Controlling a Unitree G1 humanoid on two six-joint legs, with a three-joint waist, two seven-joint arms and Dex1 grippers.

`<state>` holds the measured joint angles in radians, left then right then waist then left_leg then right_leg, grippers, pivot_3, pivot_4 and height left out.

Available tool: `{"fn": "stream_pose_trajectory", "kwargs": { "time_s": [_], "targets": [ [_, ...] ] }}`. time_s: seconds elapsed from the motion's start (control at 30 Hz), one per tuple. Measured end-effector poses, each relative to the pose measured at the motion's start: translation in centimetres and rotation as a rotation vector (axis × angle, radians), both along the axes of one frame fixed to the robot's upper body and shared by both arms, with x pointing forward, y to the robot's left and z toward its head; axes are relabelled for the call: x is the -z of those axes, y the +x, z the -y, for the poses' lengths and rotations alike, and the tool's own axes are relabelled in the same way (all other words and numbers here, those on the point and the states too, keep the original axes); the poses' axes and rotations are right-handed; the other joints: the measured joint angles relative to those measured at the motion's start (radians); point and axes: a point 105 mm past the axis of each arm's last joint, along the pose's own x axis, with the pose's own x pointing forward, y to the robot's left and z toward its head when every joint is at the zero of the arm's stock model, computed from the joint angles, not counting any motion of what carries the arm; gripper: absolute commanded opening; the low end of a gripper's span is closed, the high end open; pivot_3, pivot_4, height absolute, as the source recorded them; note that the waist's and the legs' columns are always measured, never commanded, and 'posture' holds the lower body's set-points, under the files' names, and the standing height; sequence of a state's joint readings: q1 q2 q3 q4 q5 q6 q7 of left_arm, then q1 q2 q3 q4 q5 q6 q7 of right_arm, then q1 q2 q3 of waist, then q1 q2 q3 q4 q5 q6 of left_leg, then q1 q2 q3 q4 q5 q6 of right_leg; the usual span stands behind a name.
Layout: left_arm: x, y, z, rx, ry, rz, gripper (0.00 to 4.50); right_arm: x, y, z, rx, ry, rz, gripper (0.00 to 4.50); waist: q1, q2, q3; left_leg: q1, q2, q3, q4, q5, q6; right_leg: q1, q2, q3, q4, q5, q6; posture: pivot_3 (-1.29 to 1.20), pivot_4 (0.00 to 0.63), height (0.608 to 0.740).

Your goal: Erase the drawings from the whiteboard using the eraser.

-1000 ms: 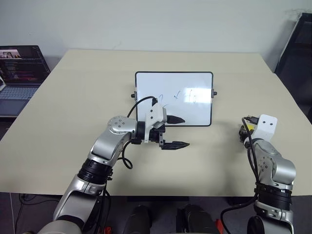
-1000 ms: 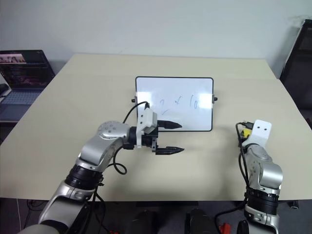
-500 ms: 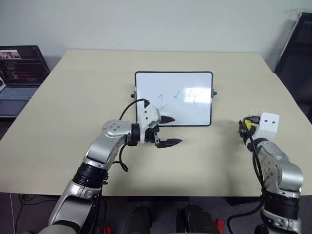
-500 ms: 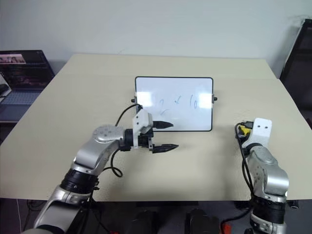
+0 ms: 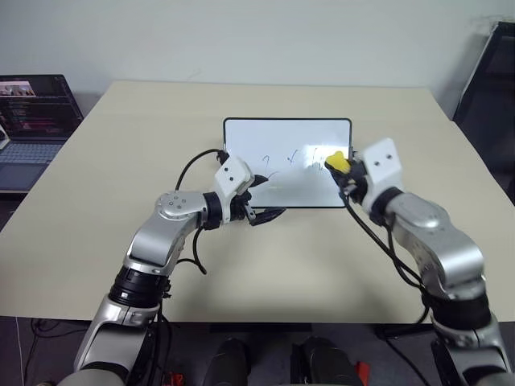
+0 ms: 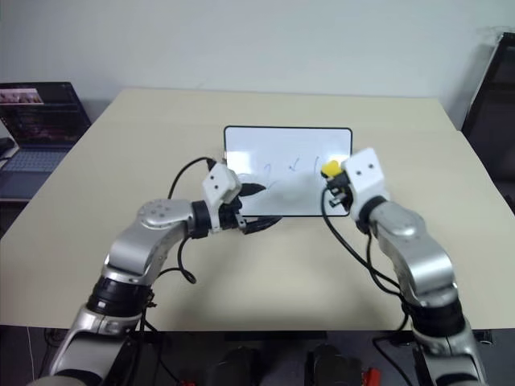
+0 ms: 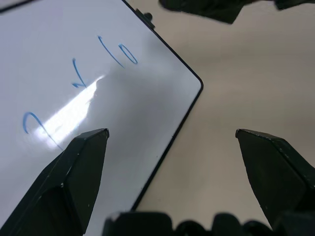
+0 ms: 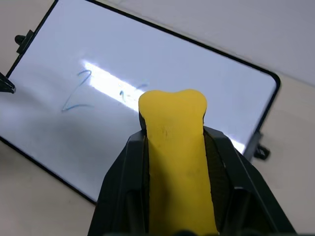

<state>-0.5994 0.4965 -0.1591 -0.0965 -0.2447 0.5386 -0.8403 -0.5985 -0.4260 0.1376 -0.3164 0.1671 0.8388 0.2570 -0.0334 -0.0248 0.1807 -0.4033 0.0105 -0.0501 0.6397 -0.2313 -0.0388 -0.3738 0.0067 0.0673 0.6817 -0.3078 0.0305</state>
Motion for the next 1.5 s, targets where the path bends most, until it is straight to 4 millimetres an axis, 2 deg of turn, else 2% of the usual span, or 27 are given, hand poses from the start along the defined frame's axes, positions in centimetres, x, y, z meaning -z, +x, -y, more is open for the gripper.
{"fn": "stream_pose_trajectory", "kwargs": {
  "time_s": [0.17, 0.27, 0.4, 0.57, 0.67, 0.87, 1.03, 1.23, 1.33, 1.5],
  "targets": [
    [0.4, 0.0, -0.2, -0.008, 0.025, -0.021, 4.50, 0.1, 2.8, -1.1, -0.001, -0.095, -0.004, 1.14, 0.000, 0.000, 0.000, -0.007, 0.000, 0.000, 0.000, 0.000, 0.000, -0.007, -0.002, 0.000, 0.001, 0.000, 0.000, 0.00, 0.150, 0.740],
    [0.6, -0.3, 0.1, 0.011, 0.042, -0.026, 4.50, 0.6, 4.1, -1.0, 0.013, -0.124, -0.009, 1.14, 0.002, 0.000, 0.000, -0.015, -0.001, -0.001, 0.003, 0.000, 0.000, -0.014, -0.006, -0.001, 0.002, 0.000, -0.001, 0.00, 0.150, 0.740],
    [0.8, -0.3, 0.0, 0.011, 0.054, -0.029, 4.50, 1.6, 5.3, -0.6, 0.037, -0.150, -0.029, 1.14, 0.001, 0.000, 0.000, -0.015, -0.001, -0.001, 0.003, 0.000, 0.000, -0.014, -0.006, -0.002, 0.003, 0.000, -0.001, 0.00, 0.150, 0.740],
    [0.8, -0.5, 0.1, 0.016, 0.054, -0.024, 4.50, 0.7, 6.6, -0.6, 0.049, -0.172, 0.000, 1.14, 0.000, 0.000, 0.000, -0.014, -0.001, -0.001, 0.005, 0.000, 0.000, -0.014, -0.006, -0.002, 0.007, 0.000, -0.001, 0.00, 0.150, 0.740],
    [0.7, -0.5, 0.2, 0.016, 0.052, -0.022, 4.50, 1.2, 6.3, -0.3, 0.023, -0.191, -0.028, 1.14, 0.000, 0.000, 0.000, -0.013, -0.001, -0.001, 0.006, 0.000, 0.000, -0.014, -0.006, -0.002, 0.009, 0.000, -0.001, 0.00, 0.150, 0.740],
    [0.6, -0.6, 0.4, 0.016, 0.048, -0.016, 4.50, 3.5, 4.8, -0.5, -0.060, -0.262, -0.107, 1.14, -0.003, 0.000, 0.000, -0.010, -0.002, 0.000, 0.007, 0.000, 0.000, -0.014, -0.006, -0.001, 0.014, 0.000, 0.000, 0.00, 0.150, 0.740],
    [0.8, -0.9, 1.0, 0.039, 0.053, -0.021, 4.50, 3.5, 5.0, -0.7, -0.049, -0.281, -0.093, 1.14, -0.006, 0.000, 0.000, -0.009, -0.001, 0.000, 0.007, 0.001, 0.000, -0.014, -0.005, -0.001, 0.016, 0.000, 0.000, 0.00, 0.150, 0.740],
    [0.9, -1.0, 1.0, 0.036, 0.057, -0.033, 4.50, 1.8, 6.4, 0.5, 0.046, -0.271, -0.020, 1.14, -0.008, 0.000, 0.000, -0.009, -0.002, 0.000, 0.007, 0.002, 0.000, -0.014, -0.006, -0.001, 0.016, 0.001, -0.001, 0.00, 0.150, 0.740],
    [0.9, -1.0, 1.0, 0.036, 0.059, -0.036, 4.50, 2.0, 6.2, 0.5, 0.026, -0.278, -0.039, 1.14, -0.008, 0.000, 0.000, -0.009, -0.002, 0.000, 0.006, 0.002, 0.000, -0.014, -0.006, -0.001, 0.016, 0.000, -0.001, 0.00, 0.150, 0.740],
    [0.8, -1.2, 1.1, 0.041, 0.059, -0.033, 4.50, 3.7, 5.0, 0.4, -0.045, -0.309, -0.113, 1.14, -0.010, 0.000, 0.000, -0.008, -0.002, 0.000, 0.007, 0.002, 0.000, -0.012, -0.006, -0.001, 0.016, 0.000, -0.001, 0.00, 0.150, 0.740]
  ]
}}
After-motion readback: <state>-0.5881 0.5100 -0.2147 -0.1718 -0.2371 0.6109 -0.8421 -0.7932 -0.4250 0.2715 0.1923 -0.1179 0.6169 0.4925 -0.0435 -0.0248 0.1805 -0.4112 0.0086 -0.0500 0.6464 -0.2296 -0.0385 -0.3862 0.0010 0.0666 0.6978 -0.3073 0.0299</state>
